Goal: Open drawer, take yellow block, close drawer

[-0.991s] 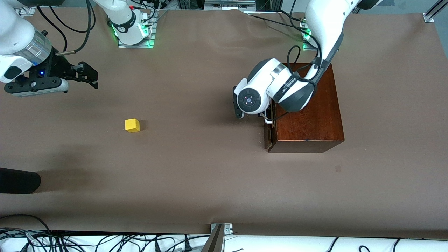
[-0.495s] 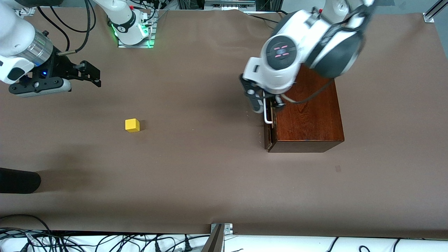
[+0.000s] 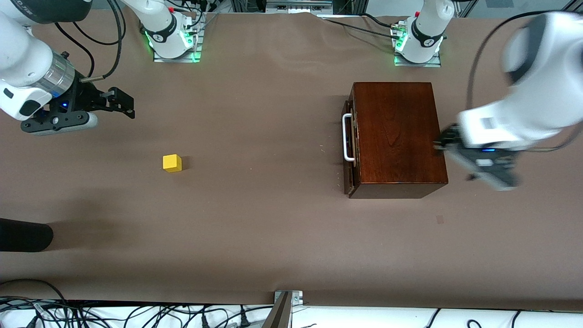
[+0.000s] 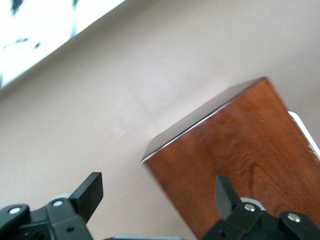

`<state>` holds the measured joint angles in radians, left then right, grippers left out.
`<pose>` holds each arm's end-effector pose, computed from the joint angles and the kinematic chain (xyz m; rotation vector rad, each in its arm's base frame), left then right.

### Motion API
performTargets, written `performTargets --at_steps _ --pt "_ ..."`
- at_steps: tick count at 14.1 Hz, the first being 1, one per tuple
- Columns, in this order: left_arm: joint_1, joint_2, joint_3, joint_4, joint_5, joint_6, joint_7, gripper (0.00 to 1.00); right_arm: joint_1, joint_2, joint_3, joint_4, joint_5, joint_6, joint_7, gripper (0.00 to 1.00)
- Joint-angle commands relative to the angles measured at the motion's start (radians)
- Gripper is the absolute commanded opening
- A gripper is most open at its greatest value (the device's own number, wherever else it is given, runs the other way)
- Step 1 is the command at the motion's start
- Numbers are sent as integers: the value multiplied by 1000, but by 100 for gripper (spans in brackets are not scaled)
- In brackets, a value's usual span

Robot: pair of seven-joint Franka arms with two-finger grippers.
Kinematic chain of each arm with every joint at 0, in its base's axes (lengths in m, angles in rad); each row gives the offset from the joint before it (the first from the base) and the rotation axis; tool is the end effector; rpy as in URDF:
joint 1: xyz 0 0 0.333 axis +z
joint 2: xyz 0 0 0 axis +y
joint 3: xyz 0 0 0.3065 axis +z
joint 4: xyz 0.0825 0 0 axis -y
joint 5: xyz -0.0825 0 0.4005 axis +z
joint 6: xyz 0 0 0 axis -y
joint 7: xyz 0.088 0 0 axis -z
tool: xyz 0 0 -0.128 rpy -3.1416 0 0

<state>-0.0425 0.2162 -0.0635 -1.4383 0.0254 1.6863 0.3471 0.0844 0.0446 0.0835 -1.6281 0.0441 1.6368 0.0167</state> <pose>0.6414 -0.0615 0.5385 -3.0456 0.7034 -0.0478 0.5772 0.1024 0.5460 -3.0884 -0.2282 0.0619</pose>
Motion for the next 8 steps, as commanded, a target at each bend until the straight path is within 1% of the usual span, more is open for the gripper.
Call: performTargets --at_steps 1,2,3,5,8 --pt "61 -234 -10 -282 -18 36 -274 100 3 3 -2 28 8 -26 -20 100" --pt "69 -274 -10 -324 -9 30 -345 100 3 8 -2 28 10 -25 -20 100" --pt "70 -294 -10 -338 -9 14 -382 100 3 12 -4 28 10 -26 -21 100" --pt "87 -293 -15 -332 -9 -10 -379 100 3 9 -1 27 7 -28 -18 100" --pt "73 -284 -15 -330 -9 -25 -373 100 3 5 -2 25 5 -29 -20 100"
